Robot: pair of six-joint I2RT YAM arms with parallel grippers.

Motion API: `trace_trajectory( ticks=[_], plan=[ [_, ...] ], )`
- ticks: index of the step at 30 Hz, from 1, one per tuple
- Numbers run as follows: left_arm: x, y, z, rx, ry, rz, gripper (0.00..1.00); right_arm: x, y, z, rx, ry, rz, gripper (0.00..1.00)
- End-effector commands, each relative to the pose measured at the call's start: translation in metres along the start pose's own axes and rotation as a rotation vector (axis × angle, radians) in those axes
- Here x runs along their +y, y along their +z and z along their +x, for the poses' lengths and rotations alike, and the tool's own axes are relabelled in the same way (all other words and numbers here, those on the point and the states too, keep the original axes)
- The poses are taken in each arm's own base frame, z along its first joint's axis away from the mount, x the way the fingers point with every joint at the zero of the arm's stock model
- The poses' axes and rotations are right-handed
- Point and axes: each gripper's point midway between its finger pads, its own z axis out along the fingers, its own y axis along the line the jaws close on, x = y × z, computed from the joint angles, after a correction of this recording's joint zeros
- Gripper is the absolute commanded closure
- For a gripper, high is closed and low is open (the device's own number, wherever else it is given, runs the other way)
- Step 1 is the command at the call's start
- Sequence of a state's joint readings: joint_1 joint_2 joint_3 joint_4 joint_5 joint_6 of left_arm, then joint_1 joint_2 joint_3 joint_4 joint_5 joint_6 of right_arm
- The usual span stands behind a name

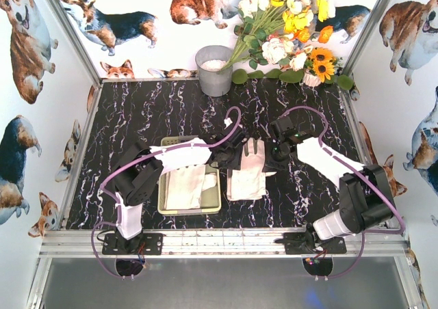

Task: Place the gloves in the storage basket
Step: Pair the glove with the glove.

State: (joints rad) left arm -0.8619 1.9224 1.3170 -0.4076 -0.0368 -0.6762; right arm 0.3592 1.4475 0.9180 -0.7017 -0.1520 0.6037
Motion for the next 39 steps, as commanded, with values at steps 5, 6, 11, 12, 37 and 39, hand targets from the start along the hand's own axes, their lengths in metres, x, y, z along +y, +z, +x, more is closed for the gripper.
trace_trajectory(
  ticks=[5,6,11,12,37,39],
  plan=[
    [0.003,-0.006,-0.013,-0.029,0.035,-0.025,0.79,0.007,0.006,-0.013,-0.054,0.001,-0.019,1.00],
    [0.005,-0.004,-0.012,-0.023,0.039,-0.031,0.83,0.007,0.005,-0.013,-0.056,0.003,-0.019,1.00],
    [0.010,-0.009,-0.019,-0.050,0.053,-0.058,1.00,0.007,-0.007,-0.015,-0.083,0.004,-0.009,1.00],
    [0.011,-0.012,-0.021,-0.063,0.055,-0.066,1.00,0.007,-0.011,-0.015,-0.092,0.006,-0.006,1.00],
    [0.035,-0.020,-0.018,-0.068,0.060,-0.175,1.00,0.030,-0.031,-0.030,-0.125,-0.079,-0.011,1.00],
    [0.036,-0.018,-0.017,-0.062,0.063,-0.177,1.00,0.029,-0.026,-0.028,-0.112,-0.080,-0.008,1.00]
  ],
)
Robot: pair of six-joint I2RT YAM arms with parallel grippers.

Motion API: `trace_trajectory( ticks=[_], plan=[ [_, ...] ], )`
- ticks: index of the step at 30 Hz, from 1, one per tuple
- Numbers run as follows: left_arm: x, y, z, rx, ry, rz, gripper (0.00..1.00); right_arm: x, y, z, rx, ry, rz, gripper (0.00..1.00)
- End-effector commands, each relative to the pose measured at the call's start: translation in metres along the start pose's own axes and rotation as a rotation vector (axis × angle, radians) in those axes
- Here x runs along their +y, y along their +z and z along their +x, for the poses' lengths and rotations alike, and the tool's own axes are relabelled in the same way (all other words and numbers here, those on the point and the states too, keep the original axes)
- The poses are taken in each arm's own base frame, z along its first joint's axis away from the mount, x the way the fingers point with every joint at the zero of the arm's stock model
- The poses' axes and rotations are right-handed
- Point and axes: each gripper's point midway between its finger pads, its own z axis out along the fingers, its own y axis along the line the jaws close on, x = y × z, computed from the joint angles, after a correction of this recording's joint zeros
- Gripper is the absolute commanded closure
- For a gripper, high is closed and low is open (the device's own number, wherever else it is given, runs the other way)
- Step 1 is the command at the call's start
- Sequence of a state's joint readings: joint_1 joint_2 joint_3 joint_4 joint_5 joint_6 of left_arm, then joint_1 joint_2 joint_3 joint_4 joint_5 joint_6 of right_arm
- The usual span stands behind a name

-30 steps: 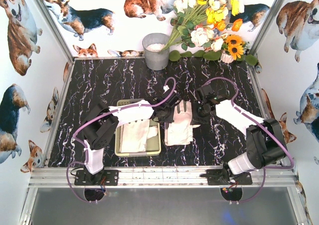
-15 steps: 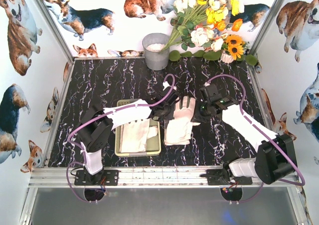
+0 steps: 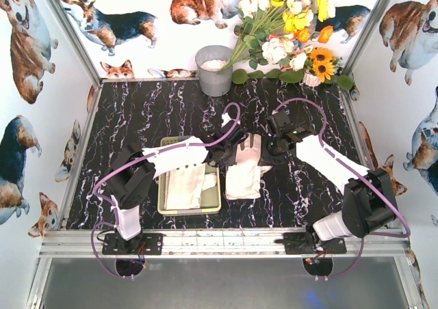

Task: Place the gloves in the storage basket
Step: Pair the glove with the glove.

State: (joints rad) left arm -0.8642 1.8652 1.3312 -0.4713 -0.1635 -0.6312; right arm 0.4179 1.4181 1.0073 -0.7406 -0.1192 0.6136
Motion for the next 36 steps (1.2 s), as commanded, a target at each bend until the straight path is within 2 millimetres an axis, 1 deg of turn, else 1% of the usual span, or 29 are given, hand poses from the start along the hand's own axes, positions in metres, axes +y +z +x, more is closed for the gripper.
trace_trajectory(
  ticks=[1,6,13,21,23,25,26,29,30,31,32,34,36],
  plan=[
    [0.021,0.005,0.005,0.025,0.022,-0.084,1.00,-0.001,-0.002,-0.013,-0.041,-0.027,0.028,1.00],
    [0.021,0.012,0.012,0.046,0.023,-0.078,1.00,-0.005,0.008,-0.008,-0.021,-0.025,0.037,1.00],
    [0.025,0.026,0.020,0.078,0.043,-0.079,1.00,-0.011,0.029,-0.002,0.024,-0.030,0.055,1.00],
    [0.025,0.037,0.029,0.110,0.055,-0.065,1.00,-0.014,0.047,0.006,0.062,-0.004,0.061,1.00],
    [0.027,0.039,0.033,0.127,0.058,-0.077,1.00,-0.014,0.049,0.007,0.070,0.005,0.059,1.00],
    [0.033,0.040,0.036,0.142,0.063,-0.103,1.00,-0.010,0.045,0.006,0.069,0.007,0.048,1.00],
    [0.035,0.040,0.037,0.147,0.066,-0.117,1.00,-0.009,0.041,0.005,0.065,0.005,0.042,0.96],
    [0.038,0.038,0.036,0.150,0.078,-0.135,1.00,-0.001,0.020,-0.001,0.036,-0.013,0.014,0.72],
    [0.038,0.037,0.036,0.151,0.079,-0.136,1.00,0.000,0.012,-0.002,0.024,-0.022,0.012,0.62],
    [0.038,0.037,0.035,0.150,0.080,-0.134,1.00,-0.001,0.005,-0.002,0.015,-0.028,0.015,0.56],
    [0.037,0.036,0.034,0.149,0.080,-0.130,1.00,-0.003,-0.002,-0.002,0.005,-0.030,0.020,0.51],
    [0.034,0.036,0.033,0.149,0.080,-0.117,1.00,-0.009,-0.010,0.002,-0.001,-0.028,0.029,0.44],
    [0.031,0.036,0.033,0.151,0.081,-0.103,1.00,-0.016,-0.014,0.004,-0.007,0.000,0.016,0.41]
  ],
)
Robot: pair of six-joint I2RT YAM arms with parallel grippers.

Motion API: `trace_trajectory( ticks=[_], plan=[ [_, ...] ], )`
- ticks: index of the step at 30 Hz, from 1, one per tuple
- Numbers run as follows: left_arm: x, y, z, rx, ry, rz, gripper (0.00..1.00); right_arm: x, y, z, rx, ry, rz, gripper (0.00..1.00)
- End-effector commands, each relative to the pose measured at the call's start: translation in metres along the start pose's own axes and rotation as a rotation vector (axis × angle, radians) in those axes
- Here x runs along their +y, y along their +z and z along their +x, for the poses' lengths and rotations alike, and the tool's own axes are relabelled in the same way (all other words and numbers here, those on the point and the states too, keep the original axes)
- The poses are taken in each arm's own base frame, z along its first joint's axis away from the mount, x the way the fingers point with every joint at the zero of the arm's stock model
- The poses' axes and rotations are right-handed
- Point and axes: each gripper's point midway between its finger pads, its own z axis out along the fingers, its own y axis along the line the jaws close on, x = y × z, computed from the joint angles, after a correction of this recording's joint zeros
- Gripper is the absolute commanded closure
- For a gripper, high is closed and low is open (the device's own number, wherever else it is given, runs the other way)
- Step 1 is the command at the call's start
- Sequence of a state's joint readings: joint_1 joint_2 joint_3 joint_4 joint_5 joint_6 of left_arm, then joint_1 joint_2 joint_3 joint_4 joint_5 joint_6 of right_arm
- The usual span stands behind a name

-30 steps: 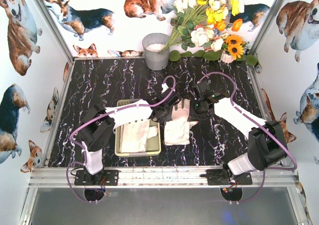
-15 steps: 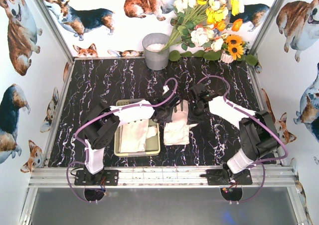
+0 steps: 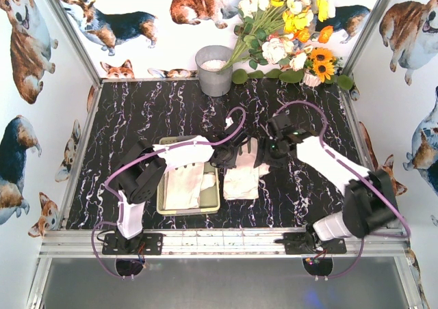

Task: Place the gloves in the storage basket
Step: Pair the glove with the glove, then pick up the glove from the center of the board.

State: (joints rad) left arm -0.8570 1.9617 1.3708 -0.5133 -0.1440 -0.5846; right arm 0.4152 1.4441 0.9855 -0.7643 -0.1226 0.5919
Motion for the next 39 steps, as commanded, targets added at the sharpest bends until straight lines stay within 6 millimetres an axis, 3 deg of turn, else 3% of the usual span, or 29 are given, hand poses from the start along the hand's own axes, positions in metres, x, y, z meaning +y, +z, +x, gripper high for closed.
trace_trajectory(
  ticks=[1,6,13,19,25,33,39],
  plan=[
    [0.019,0.014,0.014,0.062,0.025,-0.058,0.98,-0.006,-0.021,-0.004,-0.058,0.026,-0.041,0.40],
    [0.019,0.015,0.015,0.073,0.034,-0.059,0.94,-0.013,-0.011,-0.008,-0.085,0.181,-0.196,0.33],
    [0.020,0.015,0.017,0.078,0.036,-0.061,0.94,0.007,0.008,-0.007,-0.099,0.264,-0.383,0.29],
    [0.018,0.015,0.017,0.077,0.032,-0.051,0.94,-0.003,0.028,-0.003,-0.110,0.289,-0.358,0.30],
    [0.017,0.015,0.017,0.080,0.031,-0.049,0.94,0.007,0.045,-0.003,-0.068,0.272,-0.381,0.35],
    [0.014,0.015,0.017,0.083,0.028,-0.036,0.95,0.010,0.065,0.016,-0.003,0.254,-0.352,0.49],
    [0.017,0.013,0.020,0.089,0.027,-0.040,0.95,0.007,0.062,0.018,-0.014,0.252,-0.338,0.81]
  ],
)
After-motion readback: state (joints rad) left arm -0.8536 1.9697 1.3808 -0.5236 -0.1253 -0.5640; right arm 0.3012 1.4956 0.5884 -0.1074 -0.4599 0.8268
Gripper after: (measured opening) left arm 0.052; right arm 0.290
